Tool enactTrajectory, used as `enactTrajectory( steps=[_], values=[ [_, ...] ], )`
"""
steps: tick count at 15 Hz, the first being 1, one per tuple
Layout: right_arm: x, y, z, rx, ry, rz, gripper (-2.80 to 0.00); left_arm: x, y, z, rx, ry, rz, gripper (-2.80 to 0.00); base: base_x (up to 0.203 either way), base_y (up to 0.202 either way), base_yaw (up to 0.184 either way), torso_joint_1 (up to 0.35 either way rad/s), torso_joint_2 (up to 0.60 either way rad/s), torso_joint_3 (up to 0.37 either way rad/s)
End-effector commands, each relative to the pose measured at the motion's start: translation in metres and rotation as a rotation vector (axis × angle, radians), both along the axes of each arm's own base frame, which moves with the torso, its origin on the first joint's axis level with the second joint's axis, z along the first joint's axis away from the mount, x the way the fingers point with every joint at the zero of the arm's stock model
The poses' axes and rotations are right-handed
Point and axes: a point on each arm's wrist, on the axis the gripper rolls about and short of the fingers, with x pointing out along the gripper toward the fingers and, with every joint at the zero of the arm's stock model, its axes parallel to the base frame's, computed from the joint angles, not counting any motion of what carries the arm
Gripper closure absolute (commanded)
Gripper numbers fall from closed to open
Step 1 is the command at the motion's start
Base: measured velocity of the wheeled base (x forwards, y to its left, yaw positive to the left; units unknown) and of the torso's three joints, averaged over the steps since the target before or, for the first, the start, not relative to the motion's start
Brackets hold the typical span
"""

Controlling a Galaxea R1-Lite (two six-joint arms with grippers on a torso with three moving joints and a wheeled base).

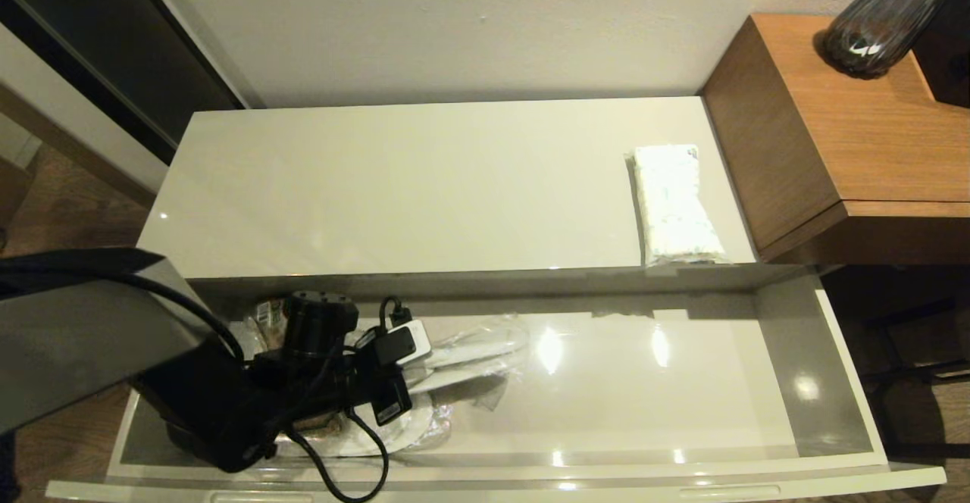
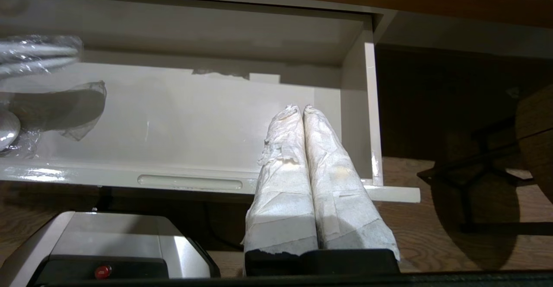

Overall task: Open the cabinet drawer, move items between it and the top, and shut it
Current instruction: Take out the disposable slippers from the drawer

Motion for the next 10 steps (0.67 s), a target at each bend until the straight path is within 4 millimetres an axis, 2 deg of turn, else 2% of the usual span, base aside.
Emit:
enactTrajectory(
  steps=[1, 6, 10],
  values=[
    [0.000, 0.000, 0.000, -0.001, 0.002, 0.001, 0.00, -0.014, 0.003, 0.020, -0.021, -0.045, -0.007, 0.00, 0.000, 0.000, 0.000, 0.000, 0.00, 0.000],
    [0.000, 0.000, 0.000, -0.001, 0.002, 0.001, 0.00, -0.040, 0.005, 0.035, -0.037, -0.060, -0.032, 0.00, 0.000, 0.000, 0.000, 0.000, 0.00, 0.000],
    [0.000, 0.000, 0.000, -0.001, 0.002, 0.001, 0.00, -0.037, -0.001, 0.060, -0.108, -0.107, -0.023, 0.00, 0.000, 0.000, 0.000, 0.000, 0.00, 0.000]
  ],
)
